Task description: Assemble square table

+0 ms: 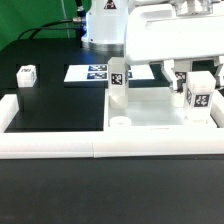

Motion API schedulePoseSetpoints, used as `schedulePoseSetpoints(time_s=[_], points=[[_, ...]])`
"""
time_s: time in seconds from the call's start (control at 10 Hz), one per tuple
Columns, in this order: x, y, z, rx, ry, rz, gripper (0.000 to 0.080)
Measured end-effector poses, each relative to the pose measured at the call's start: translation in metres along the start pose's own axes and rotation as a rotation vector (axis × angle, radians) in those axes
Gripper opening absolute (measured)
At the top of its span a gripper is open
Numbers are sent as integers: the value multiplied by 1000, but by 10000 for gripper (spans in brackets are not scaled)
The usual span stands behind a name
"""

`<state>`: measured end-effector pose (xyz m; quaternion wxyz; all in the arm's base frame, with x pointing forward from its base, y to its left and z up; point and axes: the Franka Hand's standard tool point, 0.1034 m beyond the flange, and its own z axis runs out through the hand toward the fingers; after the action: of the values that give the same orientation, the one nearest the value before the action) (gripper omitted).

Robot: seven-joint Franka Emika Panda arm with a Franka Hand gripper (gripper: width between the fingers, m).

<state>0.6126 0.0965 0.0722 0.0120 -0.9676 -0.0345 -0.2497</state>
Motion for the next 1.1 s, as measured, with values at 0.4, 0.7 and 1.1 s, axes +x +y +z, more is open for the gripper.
schedulePoseSetpoints(time_s=[0.4,0.7,1.1], points=[[0,0,0,0,0,-14,647],[5,-1,-3,2,-46,-19,649],[32,8,-8,0,-137,-28,649]])
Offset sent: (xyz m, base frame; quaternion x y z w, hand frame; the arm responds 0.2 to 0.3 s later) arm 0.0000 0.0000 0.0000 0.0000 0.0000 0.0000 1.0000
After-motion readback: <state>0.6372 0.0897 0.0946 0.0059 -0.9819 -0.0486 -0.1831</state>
